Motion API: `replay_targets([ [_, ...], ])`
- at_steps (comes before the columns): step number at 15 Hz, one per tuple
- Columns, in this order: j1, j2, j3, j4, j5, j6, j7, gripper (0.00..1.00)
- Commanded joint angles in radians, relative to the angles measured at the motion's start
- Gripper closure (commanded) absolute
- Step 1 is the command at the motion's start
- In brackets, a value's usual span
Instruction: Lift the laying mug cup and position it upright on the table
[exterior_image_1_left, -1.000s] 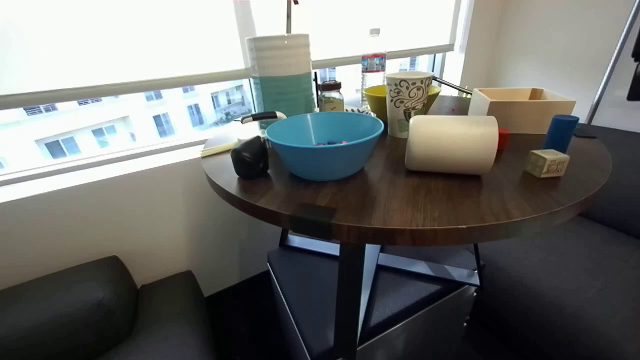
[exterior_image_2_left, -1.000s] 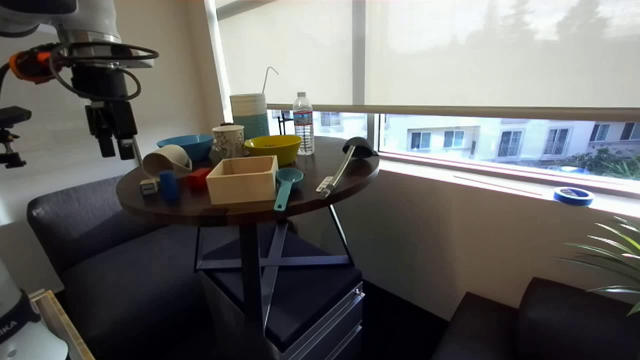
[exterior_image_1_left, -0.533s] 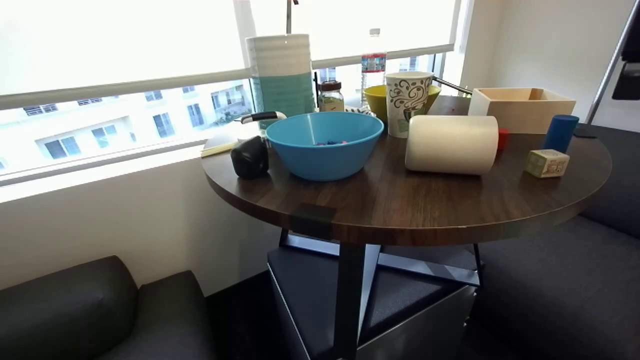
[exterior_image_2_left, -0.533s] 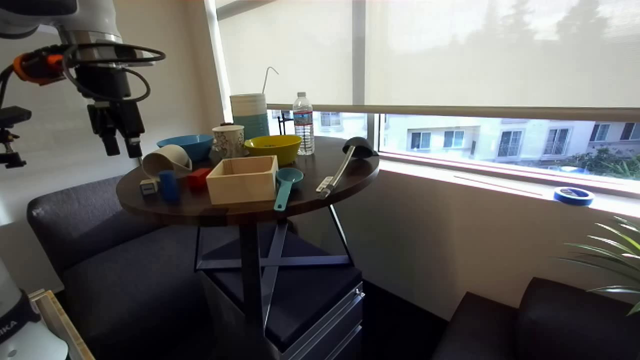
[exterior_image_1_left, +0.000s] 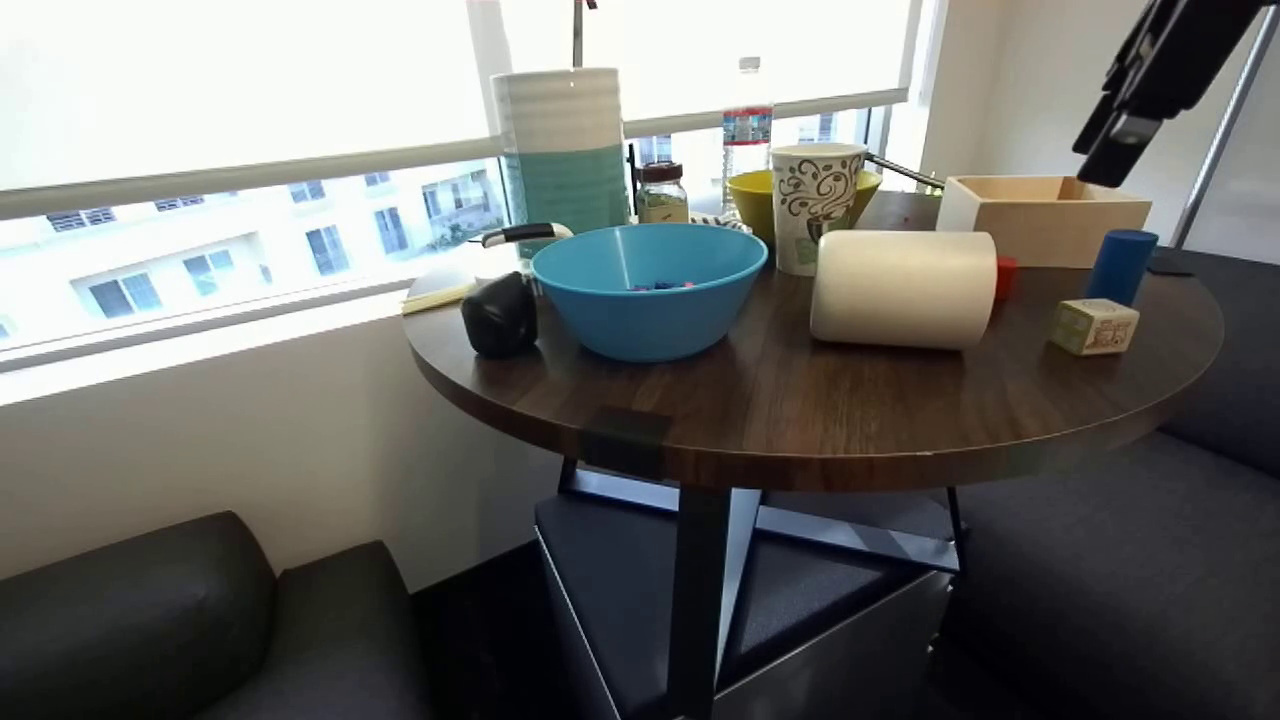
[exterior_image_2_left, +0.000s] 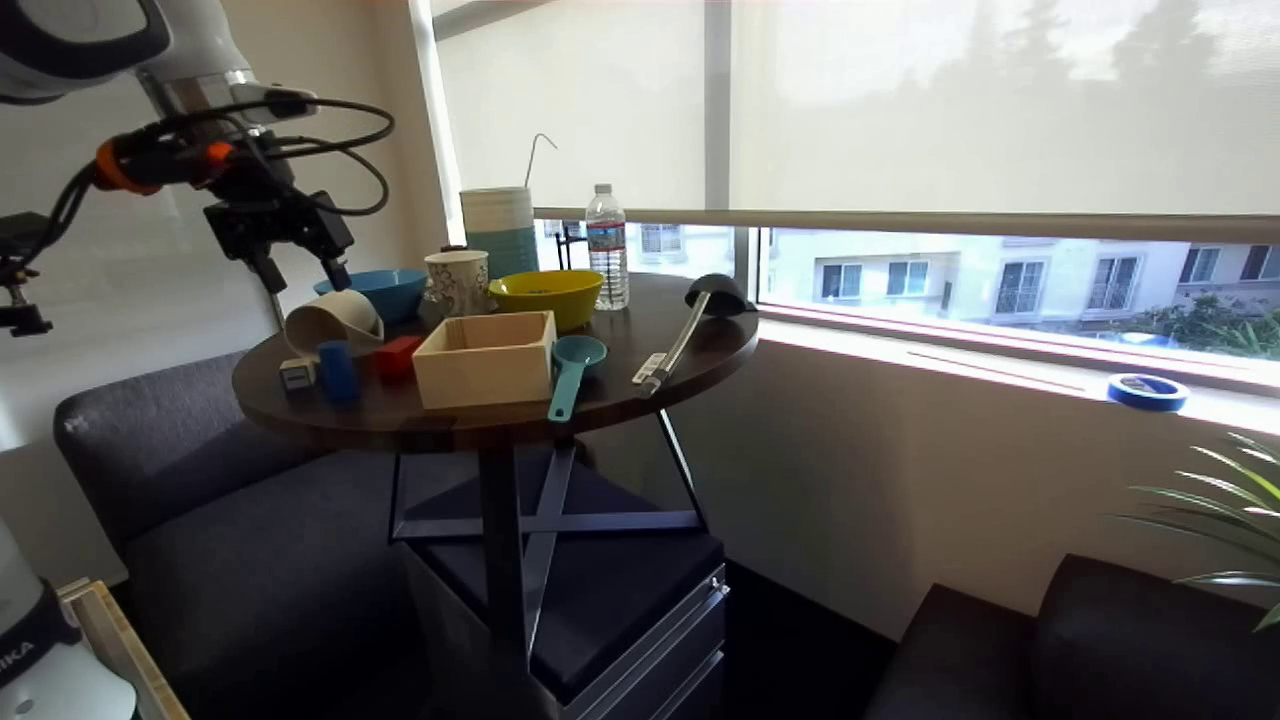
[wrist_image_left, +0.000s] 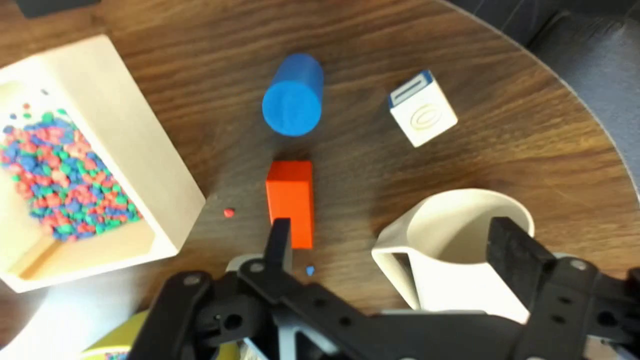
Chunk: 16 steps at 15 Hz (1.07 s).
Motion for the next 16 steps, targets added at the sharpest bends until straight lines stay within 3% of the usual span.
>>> replay_targets([
  [1,0.058,0.039,-0.067,0.002,0.023,0.109,-0.119,0.00],
  [2,0.025,0.011,-0.034,0.001,0.003,0.060,-0.062,0.00],
  [7,0.028,0.016,-0.040,0.002,0.003,0.065,-0.070,0.00],
  [16,0.191,0.074,-0.213,0.002,0.071,0.141,-0.414,0.00],
])
